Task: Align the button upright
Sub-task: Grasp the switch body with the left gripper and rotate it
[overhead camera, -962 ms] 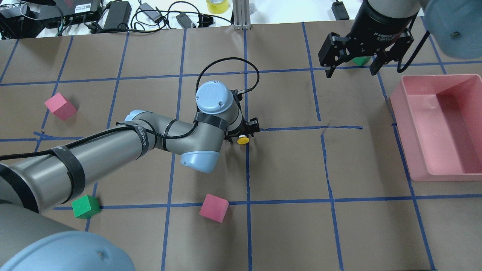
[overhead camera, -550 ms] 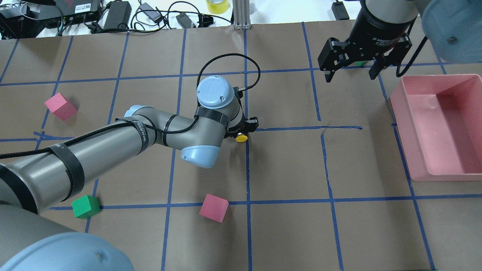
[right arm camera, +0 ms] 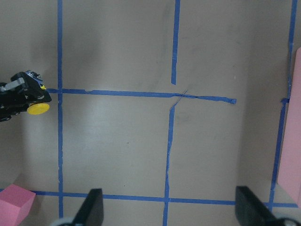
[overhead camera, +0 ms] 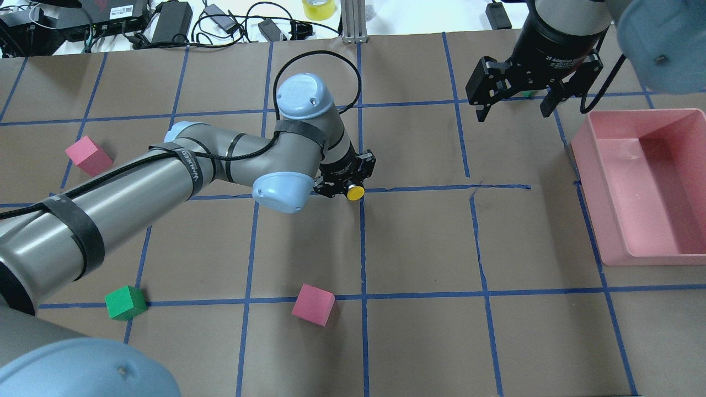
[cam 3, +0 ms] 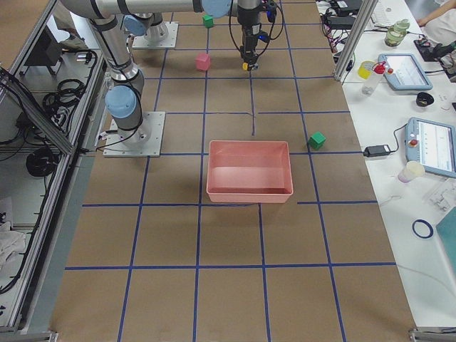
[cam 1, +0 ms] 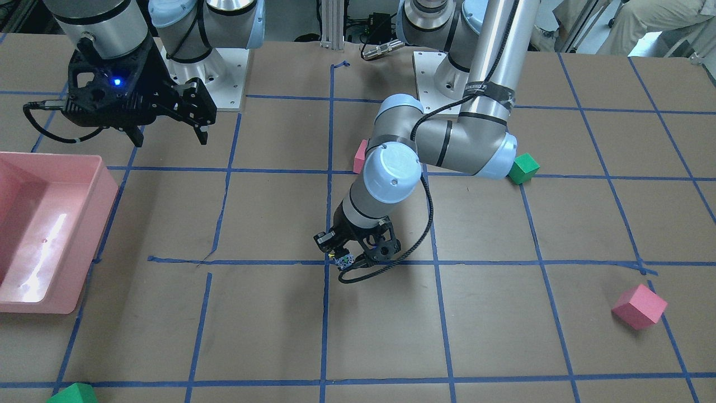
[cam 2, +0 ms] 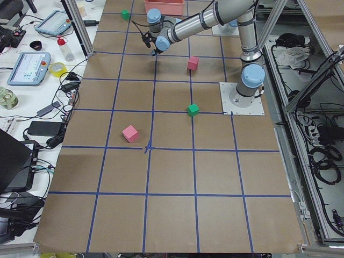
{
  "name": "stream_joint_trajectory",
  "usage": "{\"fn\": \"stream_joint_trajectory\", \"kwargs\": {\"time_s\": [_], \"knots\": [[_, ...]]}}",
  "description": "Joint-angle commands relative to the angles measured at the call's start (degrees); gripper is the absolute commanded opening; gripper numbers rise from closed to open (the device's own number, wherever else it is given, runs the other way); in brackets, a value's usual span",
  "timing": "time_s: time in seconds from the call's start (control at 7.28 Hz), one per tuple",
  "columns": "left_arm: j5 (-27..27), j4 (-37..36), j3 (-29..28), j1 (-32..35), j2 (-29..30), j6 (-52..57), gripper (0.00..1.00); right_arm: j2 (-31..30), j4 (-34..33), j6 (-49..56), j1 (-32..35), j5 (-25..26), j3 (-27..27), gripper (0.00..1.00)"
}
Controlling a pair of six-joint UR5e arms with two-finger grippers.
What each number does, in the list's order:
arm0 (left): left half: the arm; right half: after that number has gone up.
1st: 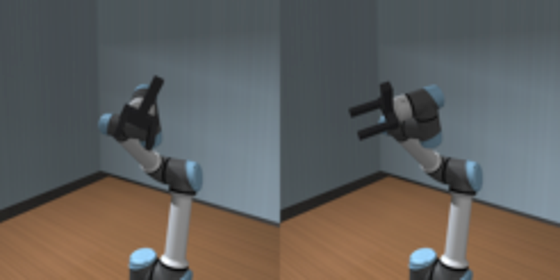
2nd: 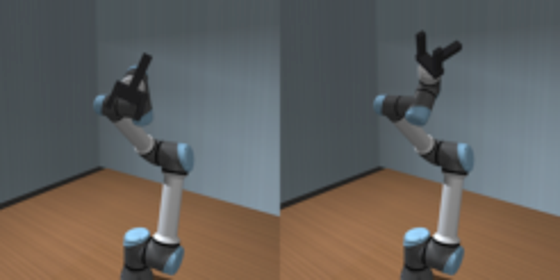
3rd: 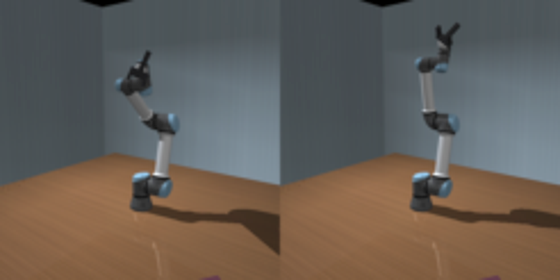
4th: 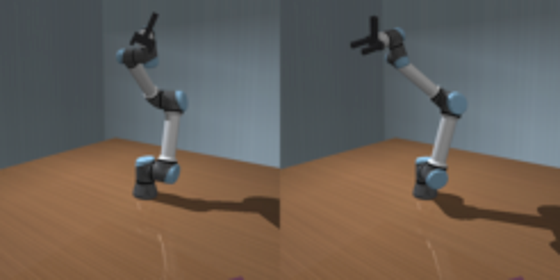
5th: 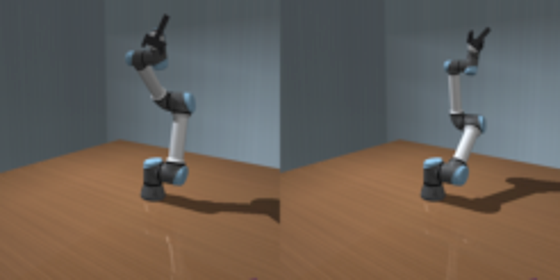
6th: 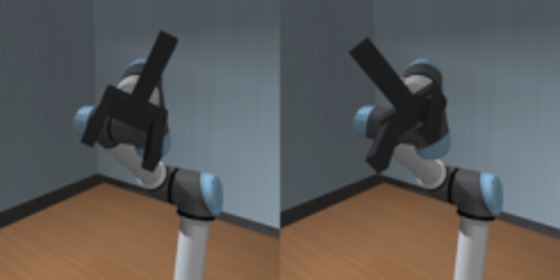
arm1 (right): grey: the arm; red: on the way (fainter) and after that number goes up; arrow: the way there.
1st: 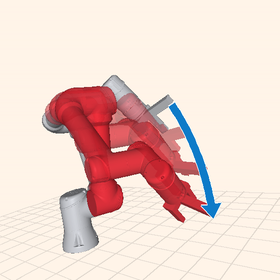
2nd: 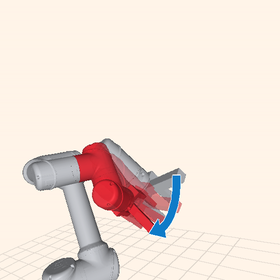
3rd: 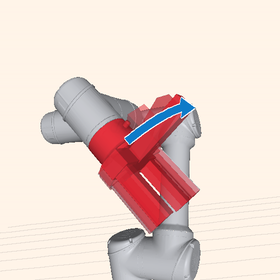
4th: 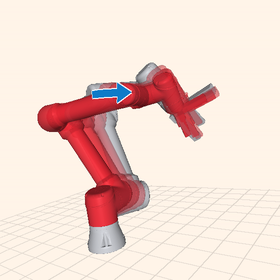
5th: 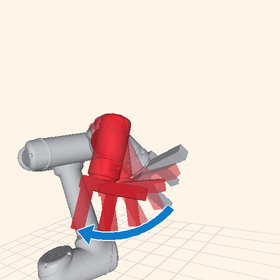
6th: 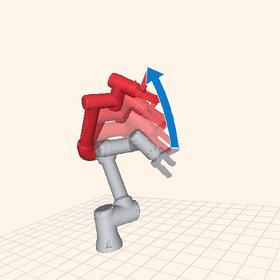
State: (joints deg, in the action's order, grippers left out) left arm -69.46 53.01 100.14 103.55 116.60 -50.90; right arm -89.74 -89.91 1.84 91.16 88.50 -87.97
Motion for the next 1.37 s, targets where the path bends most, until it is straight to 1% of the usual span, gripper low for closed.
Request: {"fn": "stream_joint_trajectory", "kwargs": {"time_s": [0.0, 0.27, 0.41, 0.55, 0.69, 1.24], "knots": [[18.93, 3.06, 1.88, -4.84, -0.06, -10.16, 0.00, 0.00, 0.00, 0.10, -0.02, 0.00, 0.00, 1.00], [33.26, 2.98, 6.10, -6.16, 1.43, -11.07, 0.00, 0.00, 0.00, 0.18, -0.02, 0.00, 0.00, 1.00], [36.82, 3.07, 7.51, -8.00, 1.61, -10.80, 0.00, 0.00, 0.00, 0.19, -0.02, 0.00, 0.00, 1.00], [42.07, 3.07, 9.26, -9.49, 2.05, -10.37, 0.00, 0.00, 0.00, 0.27, -0.02, 0.18, 0.00, 1.00], [45.69, 3.33, 10.50, -10.99, 2.92, -7.75, 0.00, 0.00, 0.00, 0.19, -0.02, 0.35, -0.18, 1.00], [45.91, 4.21, 10.69, -11.44, 6.96, -7.46, 0.00, 0.00, 0.00, 0.27, -0.02, 0.36, -0.53, 1.00]]}}
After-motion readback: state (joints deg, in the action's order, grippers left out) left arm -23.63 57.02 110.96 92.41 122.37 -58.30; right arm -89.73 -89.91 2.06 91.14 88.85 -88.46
